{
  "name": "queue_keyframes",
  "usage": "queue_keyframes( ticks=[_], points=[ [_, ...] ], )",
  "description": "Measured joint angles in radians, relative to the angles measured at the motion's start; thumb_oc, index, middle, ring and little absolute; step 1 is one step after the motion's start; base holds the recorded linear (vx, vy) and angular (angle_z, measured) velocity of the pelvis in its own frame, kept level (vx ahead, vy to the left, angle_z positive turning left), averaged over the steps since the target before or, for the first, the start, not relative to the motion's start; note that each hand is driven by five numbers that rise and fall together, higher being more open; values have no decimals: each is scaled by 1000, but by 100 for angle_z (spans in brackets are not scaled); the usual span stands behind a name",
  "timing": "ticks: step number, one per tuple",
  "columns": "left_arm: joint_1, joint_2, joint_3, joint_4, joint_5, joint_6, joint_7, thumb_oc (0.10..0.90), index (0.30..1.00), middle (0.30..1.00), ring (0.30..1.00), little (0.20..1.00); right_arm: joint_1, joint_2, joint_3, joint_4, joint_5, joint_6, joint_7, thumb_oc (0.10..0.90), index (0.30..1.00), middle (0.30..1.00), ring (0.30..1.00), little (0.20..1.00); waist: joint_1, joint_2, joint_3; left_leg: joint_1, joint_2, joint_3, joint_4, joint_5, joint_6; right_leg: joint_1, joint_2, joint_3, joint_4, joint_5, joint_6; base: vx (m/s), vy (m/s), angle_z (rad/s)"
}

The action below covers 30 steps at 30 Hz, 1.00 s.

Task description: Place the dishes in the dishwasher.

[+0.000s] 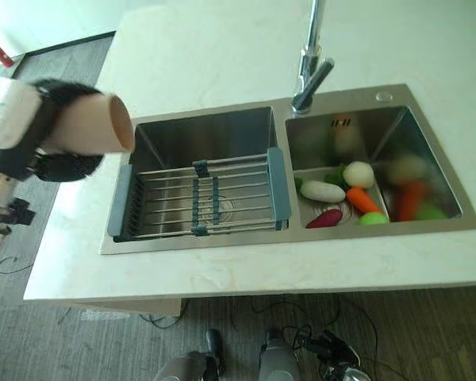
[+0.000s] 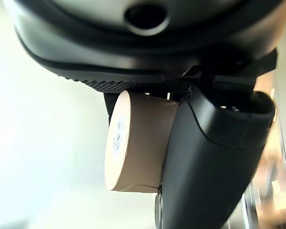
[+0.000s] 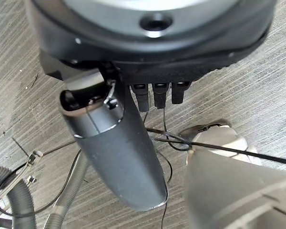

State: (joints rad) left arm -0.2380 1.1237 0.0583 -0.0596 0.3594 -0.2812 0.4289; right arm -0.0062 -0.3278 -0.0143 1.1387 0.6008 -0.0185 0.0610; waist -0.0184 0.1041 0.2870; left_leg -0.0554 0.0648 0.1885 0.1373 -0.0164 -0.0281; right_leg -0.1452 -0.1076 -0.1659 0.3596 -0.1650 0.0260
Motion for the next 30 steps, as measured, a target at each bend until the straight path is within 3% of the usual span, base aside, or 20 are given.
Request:
queue_keyframes(
  ticks=[4, 7, 10, 11, 13, 14, 15, 16, 17, 18, 19, 21, 22, 23, 24, 25, 27, 28, 29, 30],
  points=[
    [100, -38, 67, -25, -96, -2, 97, 400, 300, 300, 300, 300, 30, 7, -1, 3, -12, -9, 4, 800, 900, 900, 900, 900, 3, 13, -49, 15, -1, -4, 0, -7, -1, 18, -1, -6, 0, -10, -1, 73, -69, 4],
    [155, -195, 100, -22, -244, -19, 168, 400, 300, 300, 300, 300, 38, 7, 4, 4, -67, -11, 19, 800, 900, 900, 900, 900, 15, 27, -62, 40, -1, -4, -2, -11, -4, 33, -2, -5, 13, -23, -6, 78, -74, -2],
    [235, -320, 194, -7, -275, -46, 248, 400, 300, 300, 300, 300, 42, -3, 22, 5, -135, -13, 34, 800, 900, 900, 900, 900, 36, 25, -65, 41, -1, -12, -1, -10, -9, 33, -6, -15, 41, -43, -15, 69, -75, 12],
    [301, -391, 261, 11, -302, -44, 325, 400, 300, 300, 300, 300, 50, -19, 24, 5, -184, -15, 52, 800, 900, 900, 900, 900, 59, 24, -66, 41, -1, -42, 2, -4, -17, 41, -11, -38, 49, -47, -27, 4, -30, 43],
    [326, -438, 298, 32, -308, -42, 339, 400, 300, 300, 300, 300, 51, -33, 58, 21, -221, -14, 54, 800, 900, 900, 900, 900, 111, 25, -68, 28, -12, -87, -6, 13, -26, 67, -17, -85, 64, -60, -30, -18, -5, 87],
    [344, -449, 308, 39, -309, -42, 348, 400, 300, 300, 300, 300, 54, -35, 61, 43, -236, -17, 57, 800, 900, 900, 900, 900, 117, 26, -69, 23, -15, -125, -19, 32, -25, 79, -27, -126, 61, -65, -35, -133, 85, 137],
    [337, -458, 306, 46, -317, -28, 337, 400, 300, 300, 300, 300, 71, -40, 58, 39, -239, -20, 58, 800, 900, 900, 900, 900, 150, 27, -75, 18, -17, -111, -94, 40, -15, 94, -55, -215, 52, -67, -38, -204, 149, 258],
    [287, -495, 292, 51, -316, -30, 308, 400, 300, 300, 300, 300, 126, -23, 20, 19, -240, -33, 60, 800, 900, 900, 900, 900, 126, -2, -86, 5, 25, 101, -133, -7, 11, 135, -112, -399, -9, -51, -26, -289, 241, 359],
    [258, -504, 281, 54, -316, -37, 299, 400, 300, 300, 300, 300, 141, -5, -1, 20, -238, -40, 59, 800, 900, 900, 900, 900, 103, -17, -84, -40, 78, 255, -40, -1, -23, 160, -142, -490, -25, -34, -35, -184, 236, 322],
    [262, -503, 283, 54, -318, -41, 301, 400, 300, 300, 300, 300, 141, -5, -1, 17, -237, -36, 56, 800, 900, 900, 900, 900, 110, -16, -84, -43, 103, 290, -10, -4, -23, 157, -142, -489, -26, -28, -39, -140, 428, 250],
    [275, -511, 293, 58, -322, -46, 304, 400, 300, 300, 300, 300, 134, -8, 3, 9, -235, -35, 36, 800, 900, 900, 900, 900, 127, -15, -83, -25, 172, 315, 70, -8, -33, 153, -145, -434, -27, -21, -49, -102, 472, 142],
    [338, -520, 274, 59, -311, -69, 305, 400, 300, 300, 300, 300, 83, -20, -40, 3, -227, -37, 15, 800, 900, 900, 900, 900, 143, -13, -83, 82, 103, 171, 4, 21, -50, 135, -184, -294, -20, -11, 13, -82, 708, 102],
    [351, -521, 242, 61, -305, -73, 305, 400, 300, 300, 300, 300, 65, -41, -45, -6, -210, -42, 11, 800, 900, 900, 900, 900, 161, 10, -81, 150, 63, 123, -70, 21, -42, 110, -211, -284, 8, -5, 34, -46, 827, 47],
    [350, -517, 230, 60, -285, -76, 297, 400, 300, 300, 300, 300, 16, -42, -74, 17, -201, -55, 10, 800, 900, 900, 900, 900, 161, 16, -73, 138, 12, 94, -90, -8, -31, 85, -250, -262, 27, 13, 65, -31, 754, 35],
    [349, -517, 230, 60, -267, -76, 282, 400, 300, 300, 300, 300, -28, -39, -82, 38, -196, -57, 5, 800, 900, 900, 900, 900, 163, 8, -62, 134, -48, 85, -75, -41, 2, 83, -312, -252, 43, 43, 93, -46, 596, 34],
    [349, -516, 230, 59, -265, -77, 267, 400, 300, 300, 300, 300, -42, -30, -90, 52, -195, -61, 4, 800, 900, 900, 900, 900, 160, 4, -60, 128, -86, 88, -45, -69, 35, 89, -351, -252, 32, 85, 97, -56, 578, 7],
    [336, -500, 235, 50, -258, -90, 259, 400, 300, 300, 300, 300, -54, -7, -76, 53, -182, -62, 4, 800, 900, 900, 900, 900, 171, 16, -57, 91, -123, 113, 41, -132, 91, 90, -399, -262, -6, 184, 64, -46, 547, -10],
    [341, -474, 243, 39, -254, -96, 259, 400, 300, 300, 300, 300, -62, 26, -63, 40, -173, -52, 2, 800, 900, 900, 900, 900, 175, 20, -57, 52, -129, 127, 109, -173, 131, 87, -411, -265, -27, 254, 71, -22, 405, -16],
    [347, -436, 243, 41, -244, -97, 255, 400, 300, 300, 300, 300, -55, 59, -41, 25, -168, -40, -1, 800, 900, 900, 900, 900, 179, 25, -53, 27, -132, 137, 153, -196, 154, 79, -423, -276, -26, 282, 66, -2, 277, -14],
    [353, -420, 243, 42, -227, -98, 246, 400, 300, 300, 300, 300, -39, 72, -13, -17, -176, -41, -6, 800, 900, 900, 900, 900, 181, 39, -52, 19, -133, 147, 158, -208, 163, 70, -414, -287, 17, 228, 73, 9, 187, -13]
  ],
)
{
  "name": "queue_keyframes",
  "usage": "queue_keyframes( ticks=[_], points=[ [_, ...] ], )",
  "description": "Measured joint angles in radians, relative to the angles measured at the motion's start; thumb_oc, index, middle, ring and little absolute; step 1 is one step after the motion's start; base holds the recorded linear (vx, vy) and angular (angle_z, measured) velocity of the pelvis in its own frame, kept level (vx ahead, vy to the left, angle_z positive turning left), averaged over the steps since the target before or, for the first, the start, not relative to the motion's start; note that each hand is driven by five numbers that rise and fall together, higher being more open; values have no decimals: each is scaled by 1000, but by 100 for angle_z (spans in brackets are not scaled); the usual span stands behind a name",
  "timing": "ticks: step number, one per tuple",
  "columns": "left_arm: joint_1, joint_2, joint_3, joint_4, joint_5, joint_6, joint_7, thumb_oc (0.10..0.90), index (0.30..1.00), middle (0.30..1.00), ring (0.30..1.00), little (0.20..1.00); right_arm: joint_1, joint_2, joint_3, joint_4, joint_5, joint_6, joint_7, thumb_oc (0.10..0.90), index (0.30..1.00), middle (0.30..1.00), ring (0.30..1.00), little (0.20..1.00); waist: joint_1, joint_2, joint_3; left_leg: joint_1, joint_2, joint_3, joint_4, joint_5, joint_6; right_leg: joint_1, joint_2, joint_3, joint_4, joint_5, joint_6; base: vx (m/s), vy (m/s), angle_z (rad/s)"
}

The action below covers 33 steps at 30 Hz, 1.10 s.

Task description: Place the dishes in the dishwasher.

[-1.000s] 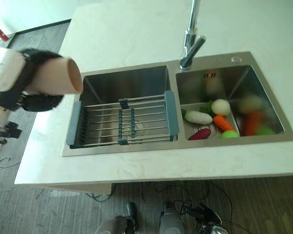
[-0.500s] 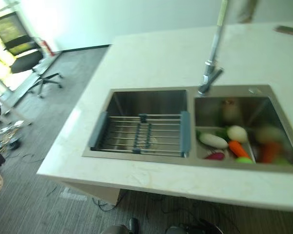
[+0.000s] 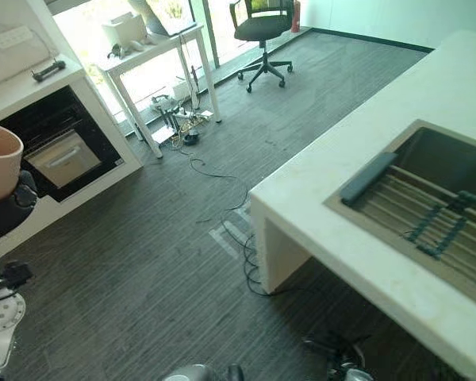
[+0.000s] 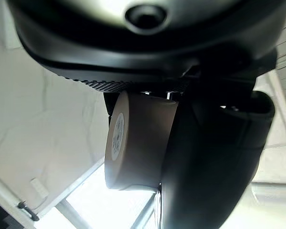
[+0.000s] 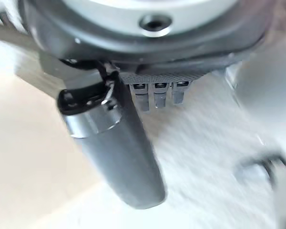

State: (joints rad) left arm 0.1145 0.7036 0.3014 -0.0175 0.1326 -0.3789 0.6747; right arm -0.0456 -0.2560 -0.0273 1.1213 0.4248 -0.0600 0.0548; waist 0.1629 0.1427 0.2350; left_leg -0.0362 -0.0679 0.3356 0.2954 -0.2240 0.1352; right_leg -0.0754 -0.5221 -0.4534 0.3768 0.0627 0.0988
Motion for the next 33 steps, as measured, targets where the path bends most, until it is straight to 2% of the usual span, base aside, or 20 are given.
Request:
queue_keyframes(
  ticks=[1, 2, 3, 4, 6, 7, 8, 9, 10, 11, 12, 14, 15, 17, 19, 21, 25, 26, 30, 33],
  points=[
    [16, 9, 7, -4, 1, -1, -8, 400, 300, 300, 300, 300, 0, 8, 22, -29, -1, 6, 7, 800, 900, 900, 900, 900, 2, 17, -2, -9, -1, 1, -14, 4, -7, -12, 49, 4, 58, -58, 3, 52, 188, 7],
    [6, 26, 7, 18, 10, 0, -16, 400, 300, 300, 300, 300, -17, 41, 71, -39, -3, 24, 5, 800, 900, 900, 900, 900, 3, -11, 20, -56, -19, -47, 19, 46, -362, 6, 166, 29, 81, -147, -74, 84, 97, 63],
    [-11, 65, 16, 32, 9, 6, -38, 400, 300, 300, 300, 300, 14, 49, 136, -86, -25, 29, 4, 800, 900, 900, 900, 900, -7, -8, 12, -160, 102, -199, 225, -86, -158, 38, 232, 112, 114, -200, 5, 27, 8, 132],
    [-41, 54, 1, 40, -2, 9, -80, 400, 300, 300, 300, 300, -2, 59, 90, -83, -21, 30, -3, 800, 900, 900, 900, 900, -16, -2, 33, -127, 48, -229, 176, -33, -23, 25, 284, 185, 221, -319, 9, -5, -89, 173],
    [-111, 54, -55, 76, -12, -9, -131, 400, 300, 300, 300, 300, 5, 44, 97, -64, 20, 13, -21, 800, 900, 900, 900, 900, -68, 31, 49, -57, 7, -376, 15, 88, -24, 18, 540, 347, 186, -382, -131, 6, -87, 227],
    [-119, 70, -66, 82, -12, -31, -149, 400, 300, 300, 300, 300, 3, 40, 118, -49, 34, 3, -36, 800, 900, 900, 900, 900, -100, 18, 55, -30, -36, -437, -55, 107, -217, -3, 622, 410, 108, -368, -158, 48, -65, 248],
    [-135, 67, -72, 108, -25, -68, -165, 400, 300, 300, 300, 300, 18, 27, 132, -37, 55, -9, -39, 800, 900, 900, 900, 900, -118, -6, 70, -8, -56, -421, -56, 48, -248, -6, 631, 454, 11, -353, -170, 48, -84, 275],
    [-143, 106, -78, 124, -55, -86, -173, 400, 300, 300, 300, 300, 29, 19, 123, -35, 90, -26, -28, 800, 900, 900, 900, 900, -170, -7, 64, -28, -41, -374, 3, 51, -61, -32, 601, 467, -15, -346, -127, 25, -161, 199],
    [-122, 109, -66, 123, -76, -94, -180, 400, 300, 300, 300, 300, 22, -5, 110, -18, 90, -14, -34, 800, 900, 900, 900, 900, -160, -28, 70, -4, -99, -332, -23, 54, 26, -88, 522, 439, 111, -320, -89, 37, -192, 128],
    [-73, 96, -60, 116, -95, -99, -184, 400, 300, 300, 300, 300, 22, -42, 110, -23, 89, -7, -26, 800, 900, 900, 900, 900, -145, -14, 58, 11, -110, -325, -55, 61, 36, -127, 518, 407, 163, -323, -107, 48, -161, 4],
    [-60, 72, -60, 99, -106, -99, -189, 400, 300, 300, 300, 300, 16, -72, 97, -24, 88, -5, -13, 800, 900, 900, 900, 900, -120, 29, 52, 35, -109, -317, -87, 69, 11, -145, 540, 356, 160, -326, -140, 77, -102, -35],
    [-82, 70, -103, 82, -116, -100, -226, 400, 300, 300, 300, 300, -6, -64, 67, 31, 86, 3, -2, 800, 900, 900, 900, 900, -108, 11, 52, 21, -125, -293, -35, 98, -97, -79, 540, 370, 21, -234, -265, 51, -68, 20],
    [-112, 107, -137, 68, -109, -98, -255, 400, 300, 300, 300, 300, -16, -45, 70, 37, 85, 11, 4, 800, 900, 900, 900, 900, -94, -52, 72, -52, -137, -257, 117, 72, -160, -47, 479, 388, 20, -230, -200, 59, -33, 66],
    [-155, 170, -182, 2, -91, -94, -304, 400, 300, 300, 300, 300, 7, 1, 55, 34, 89, 11, 7, 800, 900, 900, 900, 900, -96, -120, 74, -127, 33, -203, 175, 15, -167, -10, 445, 339, -1, -242, -162, 106, 25, 79],
    [-179, 143, -202, -60, -69, -75, -324, 400, 300, 300, 300, 300, 6, -3, 46, 69, 89, -1, 6, 800, 900, 900, 900, 900, -106, -140, 92, -40, 90, -244, -75, 175, -179, -8, 400, 337, 103, -335, -79, 184, 108, 40],
    [-207, 131, -202, -52, -38, -14, -339, 400, 300, 300, 300, 300, -11, 12, 53, 77, 89, -1, 38, 800, 900, 900, 900, 900, -90, -139, 92, -134, 56, -241, 186, 150, -215, 14, 453, 318, 53, -345, -172, 184, 149, -2],
    [-191, 57, -183, -55, 28, -47, -337, 400, 300, 300, 300, 300, -4, -45, 28, 69, 92, 4, 16, 800, 900, 900, 900, 900, -76, -28, 76, -178, 33, -286, 25, 143, -150, 21, 458, 341, 60, -365, -136, 190, 124, -16],
    [-178, 62, -175, -48, 40, -61, -337, 400, 300, 300, 300, 300, -4, -40, 26, 60, 100, 3, 13, 800, 900, 900, 900, 900, -77, -41, 72, -141, 16, -272, -17, 211, -85, 20, 450, 362, 81, -382, -102, 297, 83, -56],
    [-149, 78, -146, -20, 77, -63, -340, 400, 300, 300, 300, 300, 16, 12, 13, 31, 124, -16, 4, 800, 900, 900, 900, 900, -96, -109, 58, -82, 5, -227, 23, 131, -39, -8, 401, 335, 247, -355, -24, 282, -18, -41],
    [-122, 105, -139, -17, 77, -59, -336, 400, 300, 300, 300, 300, 27, 23, 42, 22, 123, -35, 8, 800, 900, 900, 900, 900, -109, -109, 59, -16, 28, -196, 5, 82, -66, -108, 351, 274, 355, -328, -5, 315, -356, -28]
  ],
)
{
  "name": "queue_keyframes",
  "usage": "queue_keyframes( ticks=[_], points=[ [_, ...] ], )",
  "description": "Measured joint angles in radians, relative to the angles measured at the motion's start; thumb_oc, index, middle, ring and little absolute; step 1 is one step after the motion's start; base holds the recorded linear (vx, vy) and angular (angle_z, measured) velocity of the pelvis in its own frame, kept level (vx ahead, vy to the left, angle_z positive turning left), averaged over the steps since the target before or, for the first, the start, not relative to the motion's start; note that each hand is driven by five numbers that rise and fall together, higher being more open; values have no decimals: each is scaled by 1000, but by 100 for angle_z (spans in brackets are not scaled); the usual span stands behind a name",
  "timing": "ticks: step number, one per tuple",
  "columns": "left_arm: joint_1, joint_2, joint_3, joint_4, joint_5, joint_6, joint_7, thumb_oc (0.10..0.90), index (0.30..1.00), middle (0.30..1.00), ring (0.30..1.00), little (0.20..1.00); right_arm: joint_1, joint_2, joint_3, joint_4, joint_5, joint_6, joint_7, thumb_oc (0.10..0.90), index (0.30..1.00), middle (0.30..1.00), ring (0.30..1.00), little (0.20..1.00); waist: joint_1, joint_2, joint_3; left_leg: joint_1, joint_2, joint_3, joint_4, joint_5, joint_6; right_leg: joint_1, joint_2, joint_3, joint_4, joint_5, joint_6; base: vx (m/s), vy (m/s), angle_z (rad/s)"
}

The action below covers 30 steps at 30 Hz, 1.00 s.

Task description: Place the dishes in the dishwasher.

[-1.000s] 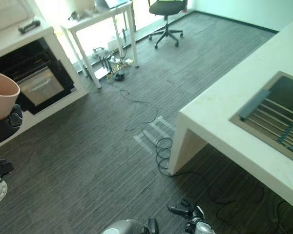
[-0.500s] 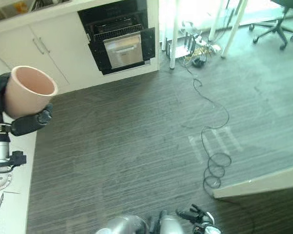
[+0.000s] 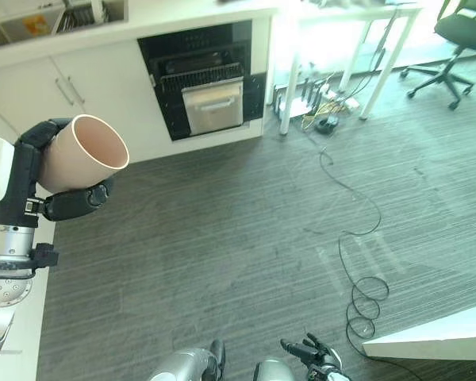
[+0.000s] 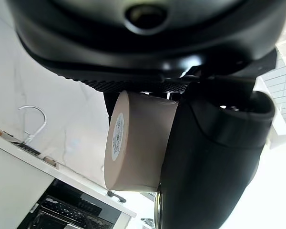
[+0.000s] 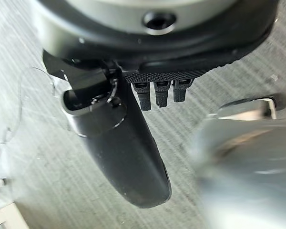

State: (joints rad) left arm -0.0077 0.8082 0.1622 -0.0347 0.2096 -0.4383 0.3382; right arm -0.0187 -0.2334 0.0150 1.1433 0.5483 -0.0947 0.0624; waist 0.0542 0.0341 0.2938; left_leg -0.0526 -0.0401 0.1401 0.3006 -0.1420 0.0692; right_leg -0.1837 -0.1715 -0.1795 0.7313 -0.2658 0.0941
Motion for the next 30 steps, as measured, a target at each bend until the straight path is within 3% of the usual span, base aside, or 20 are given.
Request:
queue_keyframes(
  ticks=[2, 3, 4, 5, 7, 8, 10, 13, 14, 16, 17, 19, 21, 23, 24, 25, 26, 28, 29, 30],
  points=[
    [16, 8, 19, -11, 0, 13, 8, 400, 300, 300, 300, 300, -13, -14, 19, -11, -18, -23, 7, 800, 900, 900, 900, 900, 3, 22, 8, 1, 30, 26, -6, -14, -2, -5, 7, -43, -323, 22, -24, 295, -338, -47],
    [3, 28, 12, 1, 0, 29, 9, 400, 300, 300, 300, 300, -29, -16, 21, -10, -31, -31, 7, 800, 900, 900, 900, 900, -6, 22, 11, 1, 31, 26, 8, -16, 1, -23, 3, 6, -426, 86, 4, 254, -279, -21],
    [-24, 69, -12, 32, -2, 48, 9, 400, 300, 300, 300, 300, -35, -21, 21, -10, -36, -34, 7, 800, 900, 900, 900, 900, -32, 6, 13, 1, 17, 23, 34, -46, -32, -56, -43, 74, -424, 134, 52, 576, -556, 1],
    [-27, 94, -13, 52, -3, 51, 9, 400, 300, 300, 300, 300, -37, -25, 16, -10, -36, -35, 7, 800, 900, 900, 900, 900, -46, -4, 15, 4, 6, 31, 65, -66, 0, -77, -77, 105, -392, 175, 61, 596, -568, -2],
    [-12, 90, -5, 125, -20, 15, 39, 400, 300, 300, 300, 300, -22, -26, -15, -5, -47, -30, 8, 800, 900, 900, 900, 900, -56, -20, 15, 28, -4, 28, 103, -135, -69, -107, -146, 110, -364, 221, 71, 628, -640, -20],
    [14, 91, 7, 128, -29, 40, 42, 400, 300, 300, 300, 300, -16, -26, -64, -15, -61, -9, 11, 800, 900, 900, 900, 900, -35, -6, 23, 41, 29, 42, 122, -158, -50, -99, -121, 105, -365, 215, 38, 446, -461, -39],
    [74, 83, 60, 90, -49, 53, 50, 400, 300, 300, 300, 300, -1, -28, -66, -34, -87, 27, 5, 800, 900, 900, 900, 900, -21, 2, 21, 89, 111, 20, 106, -173, -103, -56, -46, 47, -389, 243, 3, 497, -493, -4],
    [102, 58, 71, -13, -51, 87, 61, 400, 300, 300, 300, 300, 18, -40, -40, -28, -98, 39, -3, 800, 900, 900, 900, 900, -11, -23, 15, 149, 186, -29, 50, -82, -173, -5, 25, -23, -304, 165, -84, 384, -566, 61],
    [80, 39, 56, -37, -49, 88, 64, 400, 300, 300, 300, 300, 17, -45, -38, -20, -99, 25, -6, 800, 900, 900, 900, 900, 5, -53, 16, 68, 199, -45, 172, -7, -158, -10, 26, -33, -260, 100, -126, 385, -536, 76],
    [45, -30, 26, -76, -47, 79, 68, 400, 300, 300, 300, 300, 13, -47, -43, 1, -97, 3, -9, 800, 900, 900, 900, 900, 13, -53, 16, -155, 245, -95, 503, 141, -73, 28, 79, -80, -278, 46, -182, 343, -283, 40],
    [59, -67, 28, -83, -38, 69, 67, 400, 300, 300, 300, 300, -34, -60, -38, 29, -99, -2, -18, 800, 900, 900, 900, 900, 53, -42, 36, -253, 56, -137, 471, -8, -134, 92, 132, -54, -360, 55, -194, 489, -172, -50],
    [64, -65, 22, -66, -37, 87, 70, 400, 300, 300, 300, 300, -47, -61, -22, 20, -99, -12, -18, 800, 900, 900, 900, 900, 46, -23, 36, -261, -94, -19, 217, 0, -56, 213, 186, -82, -426, 13, -173, 410, -82, -63],
    [63, -66, 21, -91, -29, 87, 88, 400, 300, 300, 300, 300, -41, -54, 5, -9, -96, -12, -18, 800, 900, 900, 900, 900, 48, -28, 25, -270, -122, 47, -105, 47, -30, 299, 249, -97, -457, -27, -177, 354, 56, -47],
    [70, -83, 15, -89, -6, 89, 98, 400, 300, 300, 300, 300, -60, -49, 9, 21, -94, -7, -45, 800, 900, 900, 900, 900, 57, -34, 25, -389, -136, 3, -66, 98, 16, 318, 290, -69, -470, -37, -122, 374, 93, -42],
    [76, -83, -7, -73, 1, 103, 96, 400, 300, 300, 300, 300, -50, -52, 7, 33, -94, -2, -47, 800, 900, 900, 900, 900, 35, 12, 27, -368, -122, -20, -64, 135, 115, 296, 340, -86, -335, -27, -94, 389, 137, -53],
    [108, -74, 2, -69, 3, 111, 99, 400, 300, 300, 300, 300, -31, -50, 4, 31, -95, 0, -47, 800, 900, 900, 900, 900, 40, 81, 22, -263, -43, -65, -145, 214, 216, 262, 348, -82, -108, -121, -98, 352, 224, -73],
    [106, -91, 5, -41, 0, 120, 110, 400, 300, 300, 300, 300, -22, -48, 9, 30, -94, -1, -50, 800, 900, 900, 900, 900, 36, 59, 14, -233, -58, -56, -156, 344, 202, 216, 238, -39, -9, -210, -101, 294, 262, -94],
    [77, -100, 17, -24, 6, 119, 112, 400, 300, 300, 300, 300, -35, -68, -2, -7, -95, -7, -52, 800, 900, 900, 900, 900, 0, 48, 14, -226, -71, -16, -159, 315, 139, 111, 68, 42, -90, -221, -54, 234, 271, -33],
    [30, -114, 5, -10, 20, 110, 106, 400, 300, 300, 300, 300, -25, -65, -9, -10, -94, -7, -63, 800, 900, 900, 900, 900, -20, 52, 12, -210, -72, 4, -160, 293, 124, 174, 67, -13, -174, -189, -74, 252, 279, 64],
    [-29, -116, -12, -13, 45, 82, 106, 400, 300, 300, 300, 300, 24, -46, -14, -6, -94, 10, -73, 800, 900, 900, 900, 900, -24, 18, 11, -149, -57, 104, -140, 220, 154, 292, 59, -74, -273, -168, -49, 309, 341, 105]
  ],
)
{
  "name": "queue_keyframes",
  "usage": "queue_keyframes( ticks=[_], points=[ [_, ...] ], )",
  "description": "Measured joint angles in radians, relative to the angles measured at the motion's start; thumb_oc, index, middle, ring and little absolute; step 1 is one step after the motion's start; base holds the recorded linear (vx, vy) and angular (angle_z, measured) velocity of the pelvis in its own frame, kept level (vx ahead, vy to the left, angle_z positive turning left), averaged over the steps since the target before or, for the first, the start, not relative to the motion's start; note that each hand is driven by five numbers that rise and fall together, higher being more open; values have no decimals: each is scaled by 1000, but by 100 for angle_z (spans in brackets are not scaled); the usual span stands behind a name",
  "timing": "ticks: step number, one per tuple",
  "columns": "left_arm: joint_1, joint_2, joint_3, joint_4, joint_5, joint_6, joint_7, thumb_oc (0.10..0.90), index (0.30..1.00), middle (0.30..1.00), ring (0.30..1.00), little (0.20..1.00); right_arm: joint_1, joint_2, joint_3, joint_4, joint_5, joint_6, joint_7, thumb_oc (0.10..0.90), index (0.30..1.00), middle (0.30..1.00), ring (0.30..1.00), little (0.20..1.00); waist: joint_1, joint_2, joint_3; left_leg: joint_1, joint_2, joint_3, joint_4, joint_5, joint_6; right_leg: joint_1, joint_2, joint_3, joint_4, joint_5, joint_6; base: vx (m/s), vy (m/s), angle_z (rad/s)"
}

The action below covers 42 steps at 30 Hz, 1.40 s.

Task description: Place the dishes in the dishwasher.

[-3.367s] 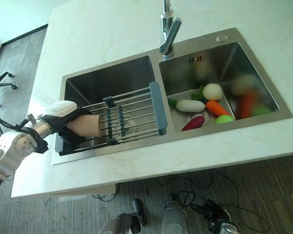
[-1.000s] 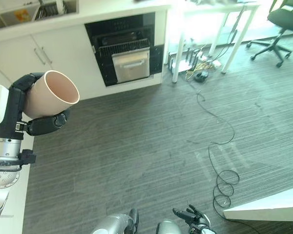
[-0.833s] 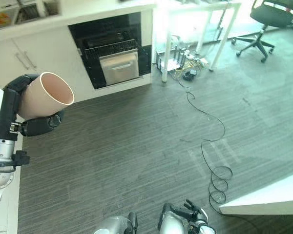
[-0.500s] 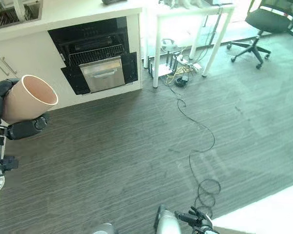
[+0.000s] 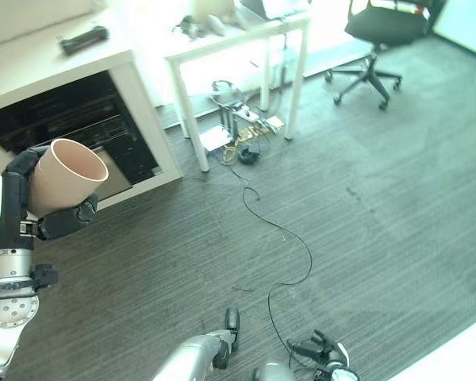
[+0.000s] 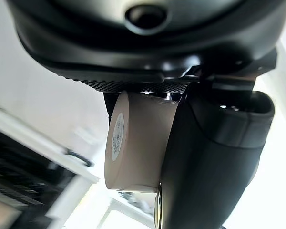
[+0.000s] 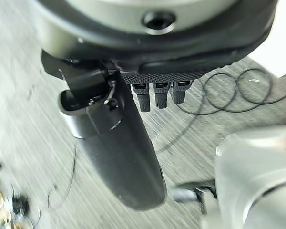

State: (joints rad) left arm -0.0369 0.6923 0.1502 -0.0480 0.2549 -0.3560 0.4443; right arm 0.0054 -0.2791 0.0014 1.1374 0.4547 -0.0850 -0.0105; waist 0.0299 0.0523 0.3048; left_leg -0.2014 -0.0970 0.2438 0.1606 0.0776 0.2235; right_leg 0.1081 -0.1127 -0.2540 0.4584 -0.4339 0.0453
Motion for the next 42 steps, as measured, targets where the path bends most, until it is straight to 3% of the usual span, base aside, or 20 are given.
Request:
queue_keyframes(
  ticks=[2, 3, 6, 8, 9, 10, 11, 12, 14, 16, 17, 18, 19, 21, 25, 28, 31, 37, 39, 42],
  points=[
    [-49, 20, 7, -82, 3, -62, 28, 400, 300, 300, 300, 300, 86, 27, -42, 0, 30, 16, -14, 800, 900, 900, 900, 900, 6, -63, -33, 45, 17, 51, 104, -140, -44, 72, -12, -82, 38, 23, 51, 459, 518, 127],
    [-50, 19, 4, -77, 8, -65, 26, 400, 300, 300, 300, 300, 86, 30, -92, -1, 54, 15, -27, 800, 900, 900, 900, 900, -2, -42, -31, 75, 26, 11, 88, -163, -40, 35, -12, -73, 155, 90, 78, 401, 532, 94],
    [-60, 19, 4, -10, 33, -57, 25, 400, 300, 300, 300, 300, 70, 35, -92, -16, 78, 2, -38, 800, 900, 900, 900, 900, -20, 10, -31, 170, 79, -46, 53, -177, -85, -89, -32, -11, 217, 33, -2, 187, 280, 40],
    [-75, 58, 2, 4, 51, -51, 20, 400, 300, 300, 300, 300, 63, 92, -84, -39, 79, -6, -45, 800, 900, 900, 900, 900, -26, -20, -36, 25, 81, -62, 362, -280, -147, -113, -66, 11, -3, 149, 53, 183, 335, 78],
    [-70, 58, -17, -32, 71, -44, 20, 400, 300, 300, 300, 300, 49, 74, -95, -18, 77, -10, -45, 800, 900, 900, 900, 900, 6, 11, -37, -39, -18, -64, 377, -331, 0, -147, -80, -3, 123, 101, 60, 184, 321, 91],
    [-86, 105, -50, -25, 71, -34, 23, 400, 300, 300, 300, 300, 40, 68, -85, -14, 77, -9, -43, 800, 900, 900, 900, 900, -1, 12, -22, 43, -57, -56, 225, -243, 14, -229, -122, -19, 430, 140, 58, 155, 241, 61],
    [-78, 114, -72, -21, 70, -16, 22, 400, 300, 300, 300, 300, 44, 65, -67, -26, 77, -10, -40, 800, 900, 900, 900, 900, 2, 0, -31, 85, -61, -63, 200, -260, 12, -266, -115, 1, 497, 159, 33, -4, 1, 39],
    [-68, 119, -70, -27, 66, -16, 22, 400, 300, 300, 300, 300, 27, 60, -52, -29, 77, -23, -36, 800, 900, 900, 900, 900, 1, 1, -36, 100, -51, -76, 177, -265, 2, -298, -81, 27, 449, 145, 52, -13, -54, 26],
    [-78, 118, -73, -8, 65, 2, 18, 400, 300, 300, 300, 300, -18, 42, -54, -27, 78, -20, -24, 800, 900, 900, 900, 900, -28, 27, -20, 138, -25, -148, 137, -263, -31, -375, 2, 0, 239, 125, -30, 74, -105, 43],
    [-91, 117, -74, 23, 64, 8, 10, 400, 300, 300, 300, 300, -4, 44, -42, -12, 79, -20, -20, 800, 900, 900, 900, 900, -27, 27, -16, 194, -5, -153, 135, -284, -70, -366, 82, 5, 30, 214, -98, 193, -166, 32],
    [-103, 97, -82, 42, 61, 4, 9, 400, 300, 300, 300, 300, 25, 27, -20, -1, 97, -25, -4, 800, 900, 900, 900, 900, -36, 65, -26, 223, 2, -276, 116, -316, -48, -370, 193, 114, -73, 231, -74, 127, -78, 116],
    [-159, 120, -110, 63, 62, -2, 6, 400, 300, 300, 300, 300, 37, 26, -15, 10, 104, -33, 5, 800, 900, 900, 900, 900, -71, 51, -30, 227, -9, -308, 104, -306, -74, -378, 225, 164, -189, 273, -55, 191, -106, 136],
    [-171, 143, -104, 70, 60, -6, 9, 400, 300, 300, 300, 300, 43, 22, -28, 66, 104, -19, 11, 800, 900, 900, 900, 900, -63, 18, -32, 252, -52, -295, 91, -309, -76, -418, 209, 161, -181, 346, -91, 204, -129, 123],
    [-132, 148, -103, 79, 59, 0, 8, 400, 300, 300, 300, 300, 64, -6, -30, 87, 103, -17, 18, 800, 900, 900, 900, 900, -55, 23, -35, 306, -83, -278, 96, -342, -112, -391, 171, 136, -171, 475, -164, 193, -155, 33],
    [-104, 157, -103, 73, 22, 9, -3, 400, 300, 300, 300, 300, 50, -13, -30, 67, 117, -20, 30, 800, 900, 900, 900, 900, -43, 30, -43, 254, -20, -244, 206, -408, -168, -291, 172, 116, -209, 424, -200, 177, -96, 25],
    [-105, 182, -106, 30, 8, 9, -6, 400, 300, 300, 300, 300, 54, -39, -30, 8, 118, -34, 34, 800, 900, 900, 900, 900, -54, 27, -45, 236, 36, -204, 118, -350, -169, -290, 134, 87, -88, 320, -154, 65, 34, 49],
    [-144, 197, -107, 0, -32, 5, -22, 400, 300, 300, 300, 300, 25, -55, -41, 0, 149, -37, 33, 800, 900, 900, 900, 900, -52, 18, -42, 217, 7, -191, 131, -303, -257, -286, 64, 61, -94, 308, -155, 28, 174, 66],
    [-179, 190, -99, -24, -77, 7, -70, 400, 300, 300, 300, 300, -22, -66, -104, 57, 191, -51, 46, 800, 900, 900, 900, 900, -55, 23, 3, 70, 268, -236, 141, -250, -293, -209, -19, 28, -132, 294, -69, 62, 491, 26],
    [-180, 170, -99, -27, -77, 4, -88, 400, 300, 300, 300, 300, -1, -81, -135, 57, 198, -48, 35, 800, 900, 900, 900, 900, -71, 61, 5, 99, 236, -223, 79, -195, -287, -214, -51, 47, -100, 281, -21, 104, 508, -4],
    [-168, 113, -104, -25, -69, 8, -101, 400, 300, 300, 300, 300, 34, -54, -160, 53, 217, -33, 23, 800, 900, 900, 900, 900, -72, 50, 5, 111, 128, -178, 109, -198, -246, -196, -149, 90, -127, 319, 37, 77, 345, -21]
  ],
)
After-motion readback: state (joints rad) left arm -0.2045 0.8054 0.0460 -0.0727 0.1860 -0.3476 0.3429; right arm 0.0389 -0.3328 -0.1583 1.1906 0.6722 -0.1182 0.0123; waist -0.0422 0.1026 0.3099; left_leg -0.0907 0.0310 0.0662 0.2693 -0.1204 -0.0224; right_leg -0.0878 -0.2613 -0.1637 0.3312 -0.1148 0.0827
